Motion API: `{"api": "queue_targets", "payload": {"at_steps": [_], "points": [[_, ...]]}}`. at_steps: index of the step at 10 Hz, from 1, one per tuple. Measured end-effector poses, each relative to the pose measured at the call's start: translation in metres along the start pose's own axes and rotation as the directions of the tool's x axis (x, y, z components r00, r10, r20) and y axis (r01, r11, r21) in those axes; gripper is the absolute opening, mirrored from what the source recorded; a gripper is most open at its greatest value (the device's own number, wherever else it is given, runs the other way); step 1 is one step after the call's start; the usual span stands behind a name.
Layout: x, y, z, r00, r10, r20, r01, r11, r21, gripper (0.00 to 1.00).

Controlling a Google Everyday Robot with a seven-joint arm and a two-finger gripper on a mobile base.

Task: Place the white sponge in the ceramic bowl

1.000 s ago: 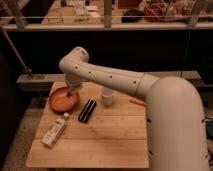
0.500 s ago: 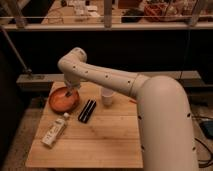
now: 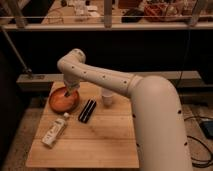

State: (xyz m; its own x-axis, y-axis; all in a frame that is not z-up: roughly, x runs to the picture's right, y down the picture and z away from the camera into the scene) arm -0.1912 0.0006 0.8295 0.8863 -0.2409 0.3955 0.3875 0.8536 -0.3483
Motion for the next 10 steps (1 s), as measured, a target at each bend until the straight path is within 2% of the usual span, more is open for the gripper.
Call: {"api": "queue_targets", "payload": {"at_steps": [10], "points": [[-0.005, -0.005, 0.02, 1.0, -0.008, 0.022, 0.008, 1.0, -0.003, 0.07]]}}
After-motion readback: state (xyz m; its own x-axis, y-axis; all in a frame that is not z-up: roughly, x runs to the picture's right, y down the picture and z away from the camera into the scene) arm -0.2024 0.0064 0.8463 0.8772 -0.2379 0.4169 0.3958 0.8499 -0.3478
